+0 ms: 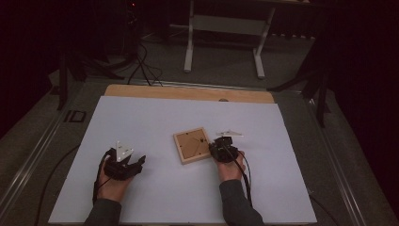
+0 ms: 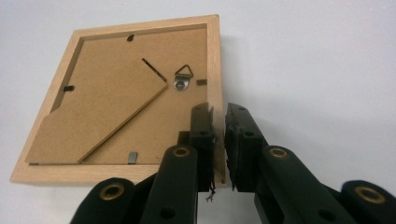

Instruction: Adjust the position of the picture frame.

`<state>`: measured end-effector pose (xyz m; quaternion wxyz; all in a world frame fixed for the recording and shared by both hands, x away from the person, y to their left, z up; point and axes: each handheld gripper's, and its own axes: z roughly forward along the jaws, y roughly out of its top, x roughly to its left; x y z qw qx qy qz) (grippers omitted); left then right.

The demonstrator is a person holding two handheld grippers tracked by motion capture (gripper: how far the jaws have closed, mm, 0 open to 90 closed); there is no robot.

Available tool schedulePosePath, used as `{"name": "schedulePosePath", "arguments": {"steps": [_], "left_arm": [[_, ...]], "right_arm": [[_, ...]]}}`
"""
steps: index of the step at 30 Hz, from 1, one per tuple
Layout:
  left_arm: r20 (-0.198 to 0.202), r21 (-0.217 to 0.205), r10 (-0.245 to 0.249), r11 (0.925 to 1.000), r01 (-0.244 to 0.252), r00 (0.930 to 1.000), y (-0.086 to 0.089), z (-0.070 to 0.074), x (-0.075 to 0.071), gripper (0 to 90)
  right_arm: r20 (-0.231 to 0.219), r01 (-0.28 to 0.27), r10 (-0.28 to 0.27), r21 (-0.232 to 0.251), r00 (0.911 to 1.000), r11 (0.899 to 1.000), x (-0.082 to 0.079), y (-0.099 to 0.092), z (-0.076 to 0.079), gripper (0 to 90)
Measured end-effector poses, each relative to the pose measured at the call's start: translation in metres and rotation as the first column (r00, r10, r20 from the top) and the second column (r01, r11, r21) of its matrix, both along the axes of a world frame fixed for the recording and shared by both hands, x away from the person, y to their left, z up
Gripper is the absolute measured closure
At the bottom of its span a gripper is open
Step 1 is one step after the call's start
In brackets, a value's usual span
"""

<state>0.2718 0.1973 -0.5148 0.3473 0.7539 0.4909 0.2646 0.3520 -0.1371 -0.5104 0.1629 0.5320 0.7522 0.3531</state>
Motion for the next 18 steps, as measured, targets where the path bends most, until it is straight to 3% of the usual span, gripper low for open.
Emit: {"name": "schedulePosePath", "arguments": {"steps": [6, 10, 18], "left_arm": [[0.006, -0.006, -0.002, 1.0, 0.002, 1.0, 0.0, 0.0, 0.0, 44.0], [0.01, -0.011, -0.003, 0.9999, 0.003, 0.9999, 0.0, 0.0, 0.0, 44.0], [0.014, -0.018, -0.013, 0.9997, 0.013, 0.9998, -0.001, 0.001, 0.001, 44.0]], "right_arm": [[-0.024, -0.037, 0.038, 0.032, 0.999, 0.999, -0.009, -0.004, 0.0, 80.2], [-0.052, -0.086, 0.091, 0.082, 0.9945, 0.993, -0.018, -0.007, -0.001, 75.3], [-0.061, -0.14, 0.148, 0.117, 0.9871, 0.983, -0.028, 0.002, -0.001, 70.4]]}}
